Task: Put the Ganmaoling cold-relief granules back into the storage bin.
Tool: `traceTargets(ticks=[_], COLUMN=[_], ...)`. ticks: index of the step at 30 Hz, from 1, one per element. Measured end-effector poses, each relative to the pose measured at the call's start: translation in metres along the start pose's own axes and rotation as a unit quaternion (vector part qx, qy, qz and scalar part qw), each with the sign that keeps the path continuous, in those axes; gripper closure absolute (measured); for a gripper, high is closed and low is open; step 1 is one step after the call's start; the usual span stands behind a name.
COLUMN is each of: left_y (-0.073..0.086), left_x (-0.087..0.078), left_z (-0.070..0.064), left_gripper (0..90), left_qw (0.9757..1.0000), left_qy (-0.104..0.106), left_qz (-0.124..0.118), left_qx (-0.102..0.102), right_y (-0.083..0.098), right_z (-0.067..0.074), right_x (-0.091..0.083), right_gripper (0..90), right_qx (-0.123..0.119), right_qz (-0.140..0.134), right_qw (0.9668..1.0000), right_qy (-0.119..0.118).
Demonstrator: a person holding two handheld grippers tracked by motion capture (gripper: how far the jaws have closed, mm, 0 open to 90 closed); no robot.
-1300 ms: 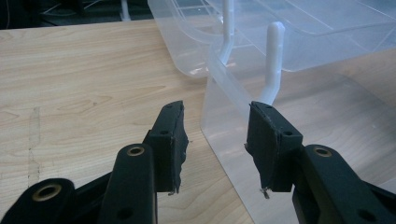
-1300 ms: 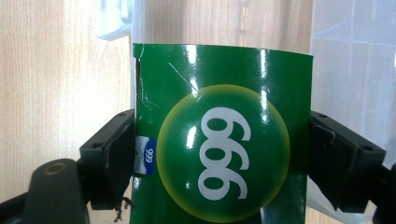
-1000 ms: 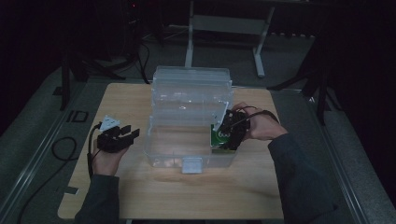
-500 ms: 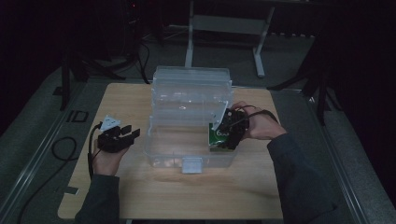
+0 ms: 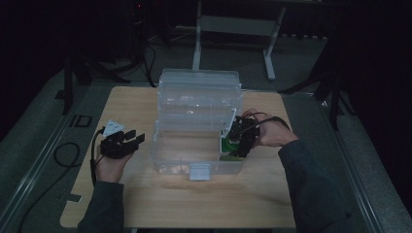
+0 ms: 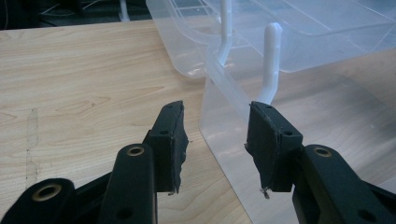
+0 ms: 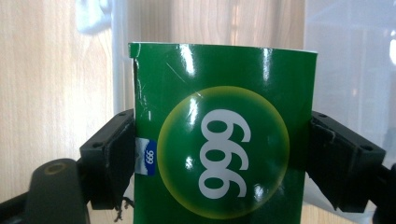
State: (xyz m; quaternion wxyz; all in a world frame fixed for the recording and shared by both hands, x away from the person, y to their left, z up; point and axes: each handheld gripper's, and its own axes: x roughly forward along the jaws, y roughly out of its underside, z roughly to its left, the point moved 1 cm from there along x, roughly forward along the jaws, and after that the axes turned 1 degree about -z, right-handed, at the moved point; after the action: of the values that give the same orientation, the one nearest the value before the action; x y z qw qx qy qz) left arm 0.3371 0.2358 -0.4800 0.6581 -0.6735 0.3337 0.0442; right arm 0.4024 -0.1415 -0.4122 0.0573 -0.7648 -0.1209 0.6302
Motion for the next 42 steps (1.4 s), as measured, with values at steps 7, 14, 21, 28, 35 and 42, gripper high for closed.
traceTargets(ticks=[7, 14, 21, 28, 35, 42], left_y=[0.000, 0.000, 0.000, 0.000, 0.000, 0.000], left_x=[-0.001, -0.001, -0.001, -0.001, -0.001, -0.001], left_z=[0.001, 0.002, 0.001, 0.001, 0.001, 0.001], left_gripper=[56.5, 56.4, 56.4, 56.3, 56.3, 56.3], left_qw=[1.0000, 1.0000, 1.0000, 1.0000, 1.0000, 1.0000], left_qy=[0.000, -0.001, 0.000, 0.000, 0.000, 0.001], left_qz=[0.000, -0.001, 0.001, 0.000, 0.000, 0.000], left_qx=[0.000, -0.001, 0.001, 0.001, 0.002, 0.001], right_y=[-0.006, -0.007, -0.008, -0.010, -0.011, -0.009], right_z=[0.005, 0.001, 0.002, 0.003, 0.002, 0.000], right_x=[0.006, 0.015, 0.020, 0.026, 0.031, 0.034], right_gripper=[17.5, 17.3, 16.9, 16.6, 16.1, 16.7], right_qx=[-0.019, -0.010, -0.005, -0.002, 0.002, 0.016], right_qz=[0.040, 0.048, 0.058, 0.070, 0.081, 0.089], right_qw=[0.9990, 0.9985, 0.9980, 0.9973, 0.9964, 0.9954], right_qy=[-0.007, -0.023, -0.024, -0.019, -0.025, -0.030])
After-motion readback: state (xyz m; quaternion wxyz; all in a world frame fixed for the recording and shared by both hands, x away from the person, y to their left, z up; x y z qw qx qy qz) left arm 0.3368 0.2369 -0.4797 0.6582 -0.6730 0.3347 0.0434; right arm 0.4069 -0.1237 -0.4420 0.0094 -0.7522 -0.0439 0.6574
